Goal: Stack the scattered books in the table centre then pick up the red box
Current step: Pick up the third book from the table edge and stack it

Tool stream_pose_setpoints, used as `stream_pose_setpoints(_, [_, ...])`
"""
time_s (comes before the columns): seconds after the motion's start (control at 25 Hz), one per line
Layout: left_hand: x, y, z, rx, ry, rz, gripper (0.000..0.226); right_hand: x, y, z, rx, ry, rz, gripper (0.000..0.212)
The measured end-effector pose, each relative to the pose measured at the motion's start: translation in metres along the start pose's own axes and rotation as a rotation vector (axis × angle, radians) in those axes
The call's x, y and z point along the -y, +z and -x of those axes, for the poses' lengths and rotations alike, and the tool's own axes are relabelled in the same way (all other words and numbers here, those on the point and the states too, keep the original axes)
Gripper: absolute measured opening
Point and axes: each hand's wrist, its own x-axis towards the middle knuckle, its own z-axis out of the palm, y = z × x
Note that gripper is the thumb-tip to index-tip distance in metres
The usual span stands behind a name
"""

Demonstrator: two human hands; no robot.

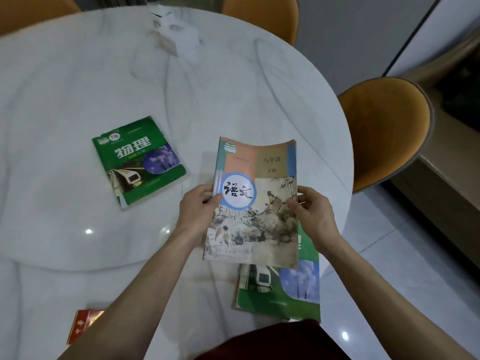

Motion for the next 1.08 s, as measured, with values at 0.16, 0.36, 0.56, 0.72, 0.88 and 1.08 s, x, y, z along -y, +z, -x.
stream_pose_setpoints(0.16, [-0.013,-0.044,-0.012,-0.127,0.006,0.078,0.015,0.051,0.034,-0.028,0.087,-0.110,0.023,0.029])
stream_pose_setpoints(0.36, [-0.024,-0.095,-0.034,-0.263,-0.013,0.155,0.010,0.110,0.085,-0.061,0.150,-0.213,0.045,0.024])
stream_pose_setpoints(0.56, [-0.022,-0.142,-0.070,-0.406,-0.008,0.196,0.011,0.157,0.139,-0.096,0.232,-0.302,0.059,0.024])
stream_pose_setpoints(0.72, [-0.015,-0.169,-0.101,-0.481,-0.052,0.204,0.018,0.180,0.180,-0.120,0.291,-0.328,0.071,0.026])
stream_pose_setpoints(0.88, [-0.005,-0.187,-0.127,-0.535,-0.097,0.193,0.019,0.193,0.216,-0.141,0.315,-0.358,0.104,0.023])
stream_pose_setpoints(1.08, [0.013,-0.200,-0.153,-0.573,-0.168,0.136,0.025,0.188,0.259,-0.162,0.350,-0.352,0.162,0.021])
